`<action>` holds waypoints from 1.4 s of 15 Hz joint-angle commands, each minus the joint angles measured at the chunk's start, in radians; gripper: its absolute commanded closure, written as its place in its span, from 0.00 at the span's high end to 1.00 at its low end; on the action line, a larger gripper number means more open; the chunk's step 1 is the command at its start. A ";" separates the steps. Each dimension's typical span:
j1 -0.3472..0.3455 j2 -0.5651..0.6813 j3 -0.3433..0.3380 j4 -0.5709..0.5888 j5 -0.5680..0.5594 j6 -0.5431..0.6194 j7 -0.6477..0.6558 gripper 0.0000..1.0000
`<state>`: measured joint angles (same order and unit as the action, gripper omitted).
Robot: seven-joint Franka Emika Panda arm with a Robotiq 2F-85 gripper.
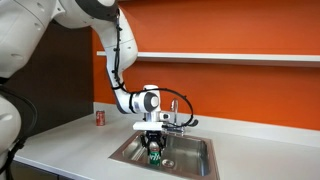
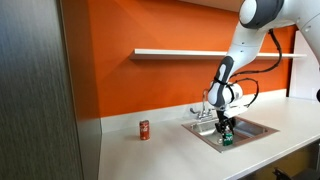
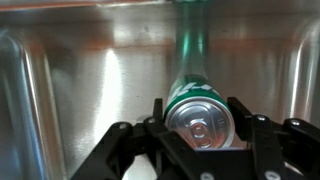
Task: Move the green can to the left counter
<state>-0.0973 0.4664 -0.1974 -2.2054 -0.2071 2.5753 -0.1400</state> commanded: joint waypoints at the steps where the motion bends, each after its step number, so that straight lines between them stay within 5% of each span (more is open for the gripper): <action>1: 0.025 -0.086 -0.012 -0.004 -0.045 -0.081 0.056 0.40; 12: 0.053 -0.302 0.025 -0.015 -0.117 -0.255 0.091 0.40; 21: 0.116 -0.392 0.150 -0.062 -0.109 -0.343 0.054 0.40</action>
<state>0.0005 0.1295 -0.0904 -2.2332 -0.3097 2.2729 -0.0788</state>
